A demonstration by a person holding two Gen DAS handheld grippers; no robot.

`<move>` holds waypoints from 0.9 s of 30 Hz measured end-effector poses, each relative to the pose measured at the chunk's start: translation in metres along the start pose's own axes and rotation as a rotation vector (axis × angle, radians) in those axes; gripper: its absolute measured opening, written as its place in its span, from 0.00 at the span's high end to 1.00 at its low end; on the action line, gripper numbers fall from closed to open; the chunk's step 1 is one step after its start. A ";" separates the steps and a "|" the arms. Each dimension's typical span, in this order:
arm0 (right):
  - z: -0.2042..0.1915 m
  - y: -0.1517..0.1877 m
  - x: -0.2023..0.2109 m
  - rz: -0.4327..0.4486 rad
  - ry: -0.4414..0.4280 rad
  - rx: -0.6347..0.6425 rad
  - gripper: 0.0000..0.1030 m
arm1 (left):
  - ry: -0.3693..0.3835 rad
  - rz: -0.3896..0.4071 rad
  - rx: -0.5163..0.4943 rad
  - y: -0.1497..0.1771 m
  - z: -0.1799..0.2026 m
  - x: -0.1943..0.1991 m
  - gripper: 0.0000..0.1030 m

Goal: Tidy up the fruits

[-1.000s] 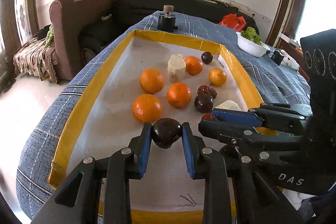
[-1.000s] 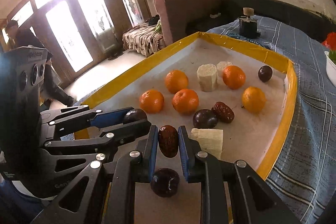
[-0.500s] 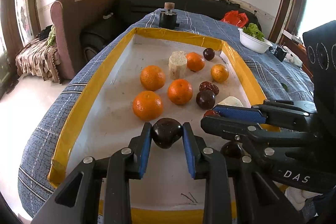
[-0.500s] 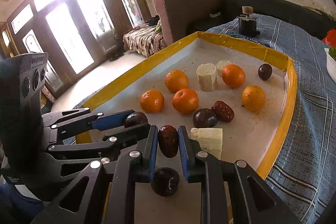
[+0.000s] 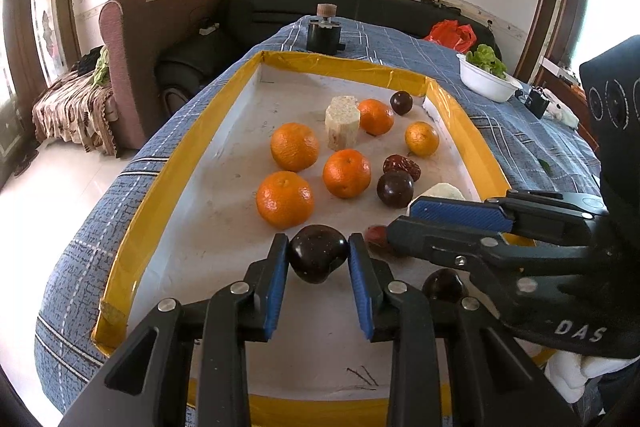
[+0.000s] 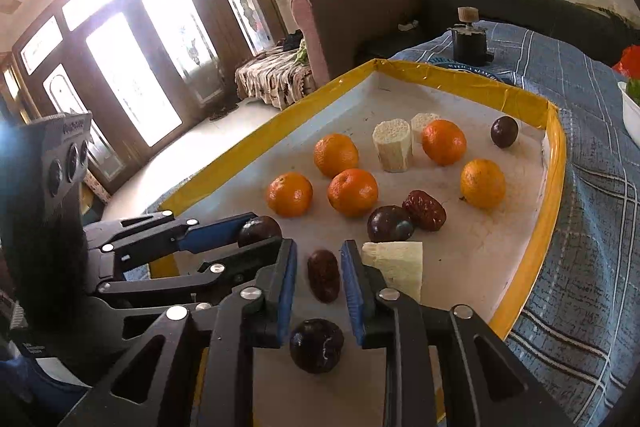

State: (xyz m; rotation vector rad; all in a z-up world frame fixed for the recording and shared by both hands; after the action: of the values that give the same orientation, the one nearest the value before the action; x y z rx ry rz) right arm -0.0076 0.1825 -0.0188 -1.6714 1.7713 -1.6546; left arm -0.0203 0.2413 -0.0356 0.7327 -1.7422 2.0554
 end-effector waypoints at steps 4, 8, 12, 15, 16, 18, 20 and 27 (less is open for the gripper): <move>0.003 -0.013 0.013 0.049 0.006 -0.027 0.62 | -0.019 0.057 0.033 -0.007 -0.008 0.012 0.38; 0.008 -0.032 0.041 0.120 0.043 -0.026 0.38 | -0.072 0.128 0.032 -0.016 -0.013 0.028 0.19; 0.018 -0.045 0.077 0.185 0.114 0.003 0.25 | -0.187 0.230 0.024 -0.035 -0.019 0.055 0.06; 0.031 -0.047 0.104 0.218 0.162 0.019 0.18 | -0.275 0.274 0.033 -0.046 -0.025 0.071 0.00; 0.036 -0.044 0.111 0.222 0.174 0.021 0.17 | -0.301 0.276 0.032 -0.048 -0.025 0.076 0.00; 0.045 -0.035 0.126 0.220 0.201 0.032 0.14 | -0.318 0.262 0.020 -0.050 -0.021 0.079 0.00; 0.056 -0.023 0.138 0.222 0.237 0.041 0.12 | -0.345 0.228 -0.004 -0.048 -0.016 0.079 0.00; 0.094 0.005 0.154 0.236 0.342 -0.002 0.07 | -0.543 0.255 -0.121 -0.046 0.002 0.086 0.00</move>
State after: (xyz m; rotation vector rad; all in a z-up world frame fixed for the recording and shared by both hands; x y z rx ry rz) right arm 0.0072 0.0075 0.0225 -1.1743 2.0263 -1.9099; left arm -0.0632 0.2417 0.0517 1.1629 -2.3357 2.0039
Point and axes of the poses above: each gripper's, at about its wrist camera, not at the fingertips, and x roughly against the way its jaws point, z to its right, y to its underside, the point moved 9 cm from there along -x, roughly the way its jaws point, and after that the axes turned 10 degrees about z, right-handed, at the moved point
